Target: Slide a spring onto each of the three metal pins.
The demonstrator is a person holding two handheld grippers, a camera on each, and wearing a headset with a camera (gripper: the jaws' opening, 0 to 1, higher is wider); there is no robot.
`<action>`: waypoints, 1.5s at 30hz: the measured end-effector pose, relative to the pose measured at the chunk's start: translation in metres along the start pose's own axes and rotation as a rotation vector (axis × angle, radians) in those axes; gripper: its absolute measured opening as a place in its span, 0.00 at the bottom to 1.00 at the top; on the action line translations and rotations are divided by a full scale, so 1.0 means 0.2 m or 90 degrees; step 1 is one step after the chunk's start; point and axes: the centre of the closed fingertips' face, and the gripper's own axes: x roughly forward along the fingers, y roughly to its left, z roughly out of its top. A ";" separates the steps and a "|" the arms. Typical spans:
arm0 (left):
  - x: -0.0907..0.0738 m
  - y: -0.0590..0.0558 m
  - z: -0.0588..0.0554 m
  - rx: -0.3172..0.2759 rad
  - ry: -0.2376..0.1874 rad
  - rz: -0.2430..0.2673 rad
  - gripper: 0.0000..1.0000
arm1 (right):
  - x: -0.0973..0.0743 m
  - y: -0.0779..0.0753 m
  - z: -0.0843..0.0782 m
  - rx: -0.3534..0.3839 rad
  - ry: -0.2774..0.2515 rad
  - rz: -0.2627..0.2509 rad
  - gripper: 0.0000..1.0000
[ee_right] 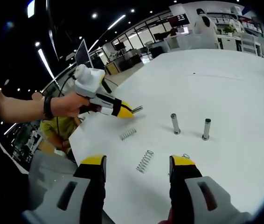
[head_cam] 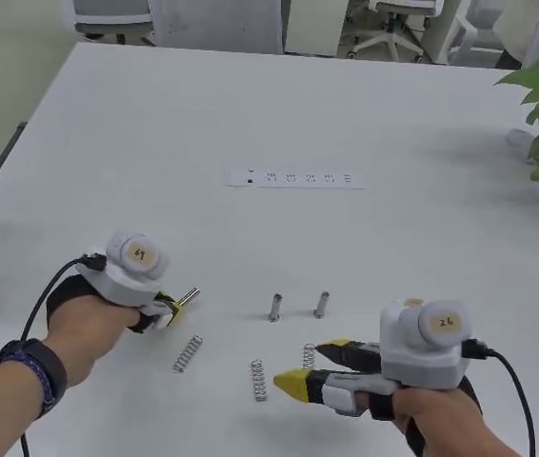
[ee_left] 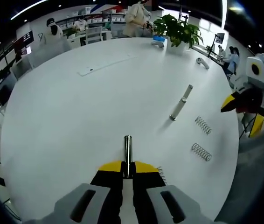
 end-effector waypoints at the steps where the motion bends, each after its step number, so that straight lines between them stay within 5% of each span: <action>1: -0.01 0.00 0.00 0.000 -0.001 0.000 0.00 | 0.01 0.01 0.01 0.003 -0.002 0.004 0.52; 31: -0.10 -0.13 0.00 0.013 -0.022 -0.010 0.00 | 0.25 0.02 0.11 0.093 -0.032 0.047 0.38; 45: -0.13 -0.26 0.04 0.032 -0.036 -0.025 0.00 | 0.33 0.03 0.15 0.150 -0.054 0.061 0.35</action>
